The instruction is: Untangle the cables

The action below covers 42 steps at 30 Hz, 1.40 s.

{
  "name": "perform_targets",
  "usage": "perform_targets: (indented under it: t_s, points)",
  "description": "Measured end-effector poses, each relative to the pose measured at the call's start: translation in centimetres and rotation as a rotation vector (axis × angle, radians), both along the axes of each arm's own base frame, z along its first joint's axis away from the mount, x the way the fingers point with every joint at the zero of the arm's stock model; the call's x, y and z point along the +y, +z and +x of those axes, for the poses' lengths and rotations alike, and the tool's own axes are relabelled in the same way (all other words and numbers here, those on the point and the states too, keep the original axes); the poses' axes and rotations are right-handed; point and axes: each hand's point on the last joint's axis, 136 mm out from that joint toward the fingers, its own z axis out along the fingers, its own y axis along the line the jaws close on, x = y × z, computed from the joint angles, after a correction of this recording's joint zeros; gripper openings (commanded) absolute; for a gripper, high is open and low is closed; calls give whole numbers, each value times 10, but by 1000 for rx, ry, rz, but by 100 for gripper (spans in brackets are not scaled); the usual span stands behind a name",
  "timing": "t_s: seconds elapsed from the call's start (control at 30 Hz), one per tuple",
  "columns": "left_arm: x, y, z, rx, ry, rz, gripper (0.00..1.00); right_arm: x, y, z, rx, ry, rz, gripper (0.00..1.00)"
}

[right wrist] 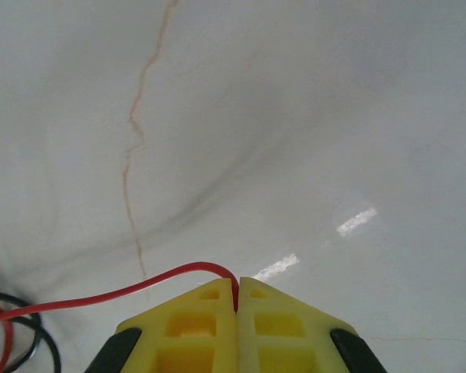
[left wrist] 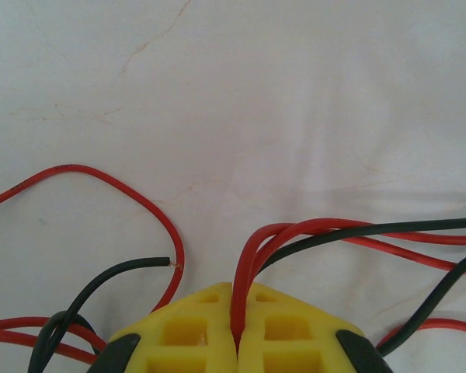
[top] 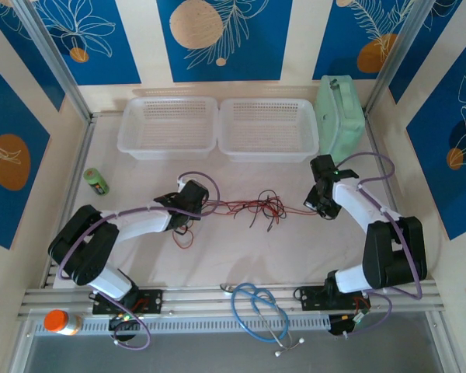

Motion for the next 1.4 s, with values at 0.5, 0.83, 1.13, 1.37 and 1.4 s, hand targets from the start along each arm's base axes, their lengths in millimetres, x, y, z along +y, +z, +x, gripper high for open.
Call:
perform_targets:
  t_s: [0.5, 0.83, 1.13, 1.37, 1.4]
  points:
    - [-51, 119, 23, -156, -215, -18, 57, 51, 40, 0, -42, 179, 130, 77]
    - [-112, 130, 20, -110, -363, -61, 21, 134, 64, 3, -45, 325, 354, 68]
    - [-156, 22, 12, 123, -397, -90, 6, 187, 36, 6, 38, 399, 375, 58]
    - [-170, -9, 19, 148, -366, -118, 0, 189, -4, 15, 101, 375, 329, 42]
    - [-171, -12, 20, 151, -358, -119, 0, 189, -10, 14, 115, 372, 322, 41]
